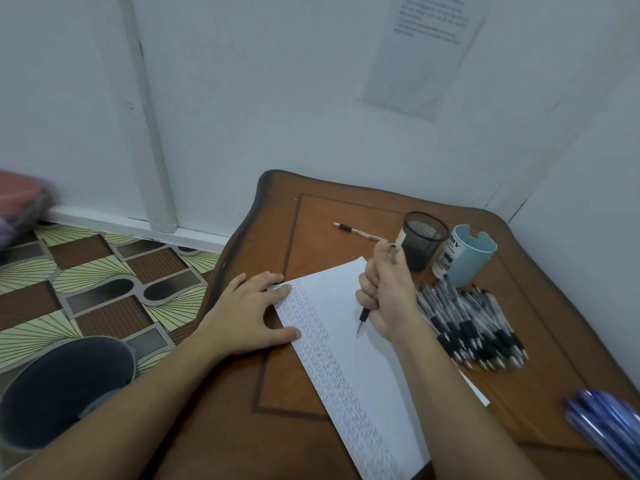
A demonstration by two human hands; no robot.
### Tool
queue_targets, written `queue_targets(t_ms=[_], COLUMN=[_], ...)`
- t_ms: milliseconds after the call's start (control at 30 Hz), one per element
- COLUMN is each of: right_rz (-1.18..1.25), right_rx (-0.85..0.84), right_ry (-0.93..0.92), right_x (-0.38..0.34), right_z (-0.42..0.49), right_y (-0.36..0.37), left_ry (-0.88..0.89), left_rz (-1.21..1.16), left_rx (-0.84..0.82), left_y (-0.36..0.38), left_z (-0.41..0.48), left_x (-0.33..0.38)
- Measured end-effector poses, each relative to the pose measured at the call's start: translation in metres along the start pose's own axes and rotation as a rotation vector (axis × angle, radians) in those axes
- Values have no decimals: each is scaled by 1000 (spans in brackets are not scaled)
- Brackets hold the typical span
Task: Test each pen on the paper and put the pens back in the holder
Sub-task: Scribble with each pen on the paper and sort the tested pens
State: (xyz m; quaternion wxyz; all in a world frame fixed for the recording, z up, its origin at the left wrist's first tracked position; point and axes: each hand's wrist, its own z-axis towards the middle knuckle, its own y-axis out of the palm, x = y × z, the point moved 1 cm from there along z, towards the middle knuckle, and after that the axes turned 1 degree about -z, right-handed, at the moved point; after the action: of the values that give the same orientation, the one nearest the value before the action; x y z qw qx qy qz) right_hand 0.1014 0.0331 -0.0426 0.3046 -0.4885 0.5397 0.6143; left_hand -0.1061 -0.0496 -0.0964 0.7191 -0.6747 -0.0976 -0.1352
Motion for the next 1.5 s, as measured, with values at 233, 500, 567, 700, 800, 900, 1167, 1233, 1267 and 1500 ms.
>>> queue_targets(t_ms=[233,500,567,700,800,900,1167,1233,1267,1500], right_rz=[51,-168,-248,-364,-340,-456,-500,-513,-517,-559], right_rx=[-41,-159,-137,-188,-194,-166,-91,-98,-106,-145], right_ry=[111,46,23,7,31,-15,-32,-47,-52,-47], right_x=[7,34,38,38,42,47,54,55,55,56], right_z=[-4,-24,-25,-27,-25,-20,-17,-18,-18,-20], right_y=[-24,-34,-34,-30,-26,-26,-27,-27,-27,-26], left_ry=[7,0,-5,-13,-20,-16,-6,-8,-9,-10], left_rz=[-5,1,4,22,21,21,6,4,4,10], left_rx=[-4,-12,-17,-43,-39,-41,-17,-21,-21,-21], left_y=[1,1,1,1,2,2,1,1,1,3], left_z=[1,2,2,3,4,4,2,2,2,2], left_x=[-2,-2,-2,0,-1,-1,-1,0,0,-1])
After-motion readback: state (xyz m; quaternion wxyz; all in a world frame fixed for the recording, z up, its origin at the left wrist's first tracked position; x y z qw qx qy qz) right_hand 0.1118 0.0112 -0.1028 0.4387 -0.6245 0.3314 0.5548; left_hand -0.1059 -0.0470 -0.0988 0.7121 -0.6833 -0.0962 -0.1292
